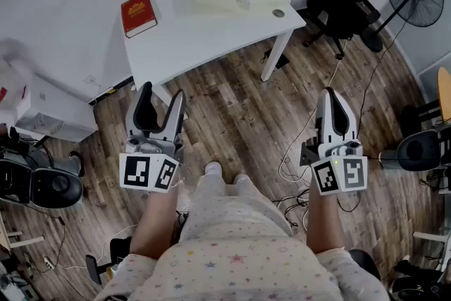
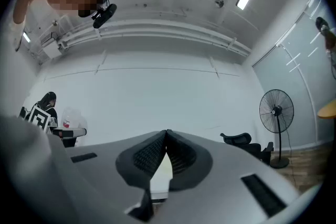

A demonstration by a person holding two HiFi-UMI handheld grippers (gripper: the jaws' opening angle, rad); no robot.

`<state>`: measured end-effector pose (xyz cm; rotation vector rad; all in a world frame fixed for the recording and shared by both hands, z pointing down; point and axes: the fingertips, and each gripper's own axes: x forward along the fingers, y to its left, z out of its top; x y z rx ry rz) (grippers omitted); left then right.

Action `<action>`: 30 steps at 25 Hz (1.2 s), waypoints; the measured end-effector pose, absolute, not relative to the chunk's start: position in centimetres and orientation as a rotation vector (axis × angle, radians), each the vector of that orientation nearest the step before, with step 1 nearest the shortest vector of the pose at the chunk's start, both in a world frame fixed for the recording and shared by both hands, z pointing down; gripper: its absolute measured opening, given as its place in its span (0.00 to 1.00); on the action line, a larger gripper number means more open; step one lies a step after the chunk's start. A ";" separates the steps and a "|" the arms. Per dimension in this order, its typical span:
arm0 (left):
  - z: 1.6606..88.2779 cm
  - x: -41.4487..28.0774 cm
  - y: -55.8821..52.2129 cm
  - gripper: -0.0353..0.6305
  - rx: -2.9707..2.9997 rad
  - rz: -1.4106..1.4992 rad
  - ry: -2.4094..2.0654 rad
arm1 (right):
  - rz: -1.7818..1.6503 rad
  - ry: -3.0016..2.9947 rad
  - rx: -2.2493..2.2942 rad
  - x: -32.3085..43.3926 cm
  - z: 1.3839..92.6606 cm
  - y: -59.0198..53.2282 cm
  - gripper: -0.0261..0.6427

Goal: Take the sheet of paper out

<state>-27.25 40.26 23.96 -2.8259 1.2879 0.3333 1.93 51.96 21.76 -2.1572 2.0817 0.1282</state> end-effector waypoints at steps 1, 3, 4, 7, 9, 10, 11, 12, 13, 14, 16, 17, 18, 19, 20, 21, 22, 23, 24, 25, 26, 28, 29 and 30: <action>23.9 -27.1 40.7 0.47 -2.823 0.332 1.288 | 0.118 2.073 -2.166 2.2 22.1 52.3 0.04; 23.8 -26.8 41.4 0.47 -2.819 0.329 1.286 | 0.096 2.049 -2.188 2.7 22.6 53.1 0.04; 23.8 -26.6 41.8 0.47 -2.818 0.327 1.284 | 0.084 2.033 -2.198 3.0 22.8 53.4 0.04; 23.8 -26.2 42.4 0.47 -2.819 0.317 1.282 | 0.039 2.002 -2.198 4.0 23.1 54.0 0.04; 23.9 -26.0 42.6 0.47 -2.821 0.303 1.289 | -0.003 2.011 -2.197 4.4 23.6 53.8 0.04; 24.0 -25.8 42.6 0.47 -2.824 0.292 1.291 | -0.025 2.020 -2.199 4.5 23.8 53.6 0.04; 24.2 -25.7 42.7 0.47 -2.828 0.279 1.293 | -0.046 2.032 -2.204 4.6 24.1 53.5 0.05; 24.3 -25.5 42.7 0.47 -2.833 0.266 1.293 | -0.067 2.046 -2.208 4.6 24.3 53.4 0.09; 24.5 -25.3 42.7 0.47 -2.836 0.256 1.295 | -0.084 2.060 -2.207 4.6 24.5 53.2 0.16; 24.6 -25.1 42.7 0.47 -2.838 0.247 1.298 | -0.093 2.073 -2.202 4.7 24.7 53.1 0.23; 24.7 -24.8 42.7 0.47 -2.840 0.234 1.305 | -0.097 2.094 -2.195 4.8 24.9 52.8 0.29; 24.8 -24.5 42.6 0.47 -2.842 0.227 1.307 | -0.094 2.104 -2.195 4.9 25.0 52.7 0.32; 24.9 -24.2 42.6 0.47 -2.845 0.220 1.308 | -0.089 2.115 -2.192 5.0 25.2 52.5 0.34; 25.0 -23.9 42.6 0.47 -2.850 0.214 1.309 | -0.083 2.129 -2.185 5.0 25.2 52.2 0.37; 25.0 -23.7 42.5 0.47 -2.853 0.209 1.311 | -0.078 2.142 -2.175 4.9 25.3 51.9 0.39; 25.1 -23.4 42.4 0.47 -2.855 0.203 1.314 | -0.072 2.153 -2.165 4.9 25.3 51.6 0.41; 25.2 -23.2 42.2 0.47 -2.855 0.197 1.318 | -0.065 2.160 -2.158 4.8 25.3 51.3 0.44; 25.2 -23.0 42.0 0.47 -2.853 0.191 1.323 | -0.061 2.162 -2.157 4.9 25.3 50.9 0.49; 25.2 -22.9 41.6 0.47 -2.849 0.185 1.328 | -0.059 2.161 -2.161 5.0 25.2 50.5 0.53; 25.2 -22.9 41.1 0.48 -2.841 0.180 1.333 | -0.054 2.159 -2.163 5.0 25.1 50.0 0.57; 25.2 -22.8 40.5 0.48 -2.832 0.178 1.339 | -0.046 2.160 -2.162 5.1 25.1 49.3 0.60; 25.2 -22.7 39.1 0.49 -2.822 0.180 1.341 | -0.038 2.168 -2.158 5.0 25.1 47.9 0.64; 25.4 -22.5 38.3 0.50 -2.824 0.181 1.337 | -0.044 2.172 -2.160 4.9 25.2 47.2 0.65; 25.6 -22.2 37.4 0.50 -2.828 0.180 1.331 | -0.050 2.175 -2.163 4.9 25.4 46.4 0.66</action>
